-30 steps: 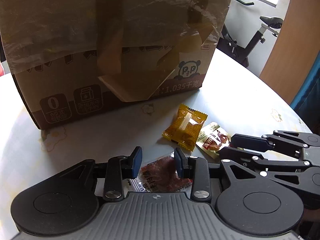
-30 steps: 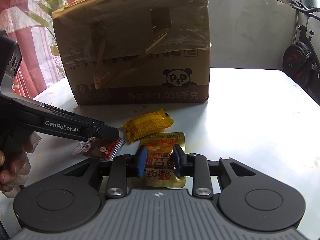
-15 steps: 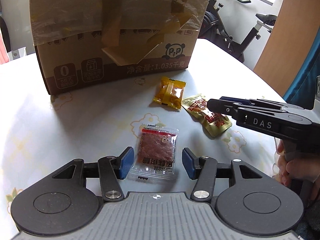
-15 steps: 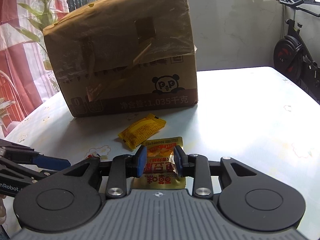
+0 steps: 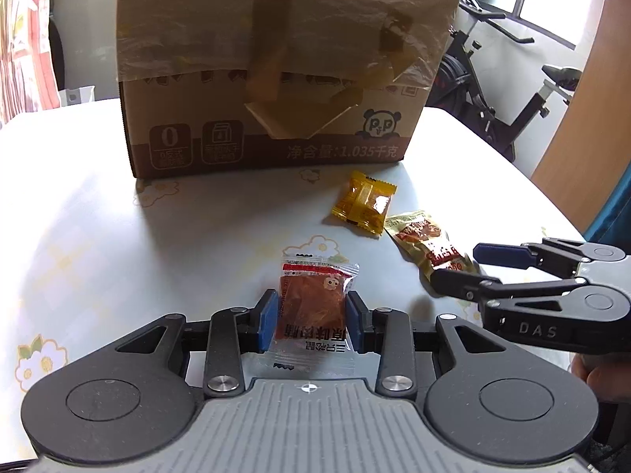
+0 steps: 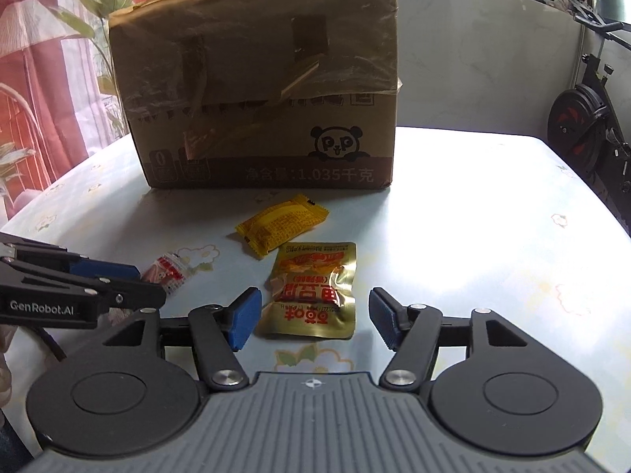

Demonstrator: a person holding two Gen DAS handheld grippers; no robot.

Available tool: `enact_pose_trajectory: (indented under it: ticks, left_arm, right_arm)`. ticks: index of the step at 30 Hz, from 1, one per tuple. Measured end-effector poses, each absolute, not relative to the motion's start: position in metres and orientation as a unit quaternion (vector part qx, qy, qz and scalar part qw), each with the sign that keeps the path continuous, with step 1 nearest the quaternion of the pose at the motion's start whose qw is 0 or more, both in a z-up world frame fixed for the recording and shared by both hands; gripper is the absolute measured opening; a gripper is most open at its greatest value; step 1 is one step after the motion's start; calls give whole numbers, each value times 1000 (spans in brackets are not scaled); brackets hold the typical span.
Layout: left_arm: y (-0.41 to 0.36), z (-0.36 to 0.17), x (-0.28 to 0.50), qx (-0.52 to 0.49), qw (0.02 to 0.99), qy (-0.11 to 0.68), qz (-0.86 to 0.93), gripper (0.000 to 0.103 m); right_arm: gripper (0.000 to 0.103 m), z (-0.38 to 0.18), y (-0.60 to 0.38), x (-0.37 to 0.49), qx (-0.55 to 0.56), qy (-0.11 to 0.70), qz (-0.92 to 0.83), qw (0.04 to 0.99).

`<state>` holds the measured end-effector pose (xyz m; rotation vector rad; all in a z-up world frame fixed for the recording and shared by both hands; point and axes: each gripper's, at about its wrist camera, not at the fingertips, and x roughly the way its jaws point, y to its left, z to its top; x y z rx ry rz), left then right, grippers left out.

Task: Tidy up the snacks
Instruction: 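Close the left gripper on the jerky packet while the right closes on the gold packet, then lift both packets over the lined box and open both grippers to drop them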

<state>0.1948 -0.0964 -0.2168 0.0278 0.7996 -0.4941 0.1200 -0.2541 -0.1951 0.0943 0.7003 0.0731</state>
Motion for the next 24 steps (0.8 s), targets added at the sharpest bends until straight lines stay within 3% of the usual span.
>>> enact_pose_trajectory:
  ticks: [4,16,17,18,24]
  left_arm:
    - [-85,-206,192,-21,901,366,-234,38]
    - [-77,-197,182,-60,903,344,-249,38]
    - [-77,-196,182,-62,904,342,-249,38]
    - [-74,-196,181,-65,905,340,-249,38]
    - [-69,-192,177,-72,906,332,-253,38]
  right_arm:
    - [72,-199,-247,132,8,358,54,932]
    - [72,-200,-246,161,-2,376,67,924]
    - [70,-199,-246,162,-1,376,66,924]
    - [60,-199,-247,161,0,374,62,925]
    - [45,-198,-248,152,11,364,52,930]
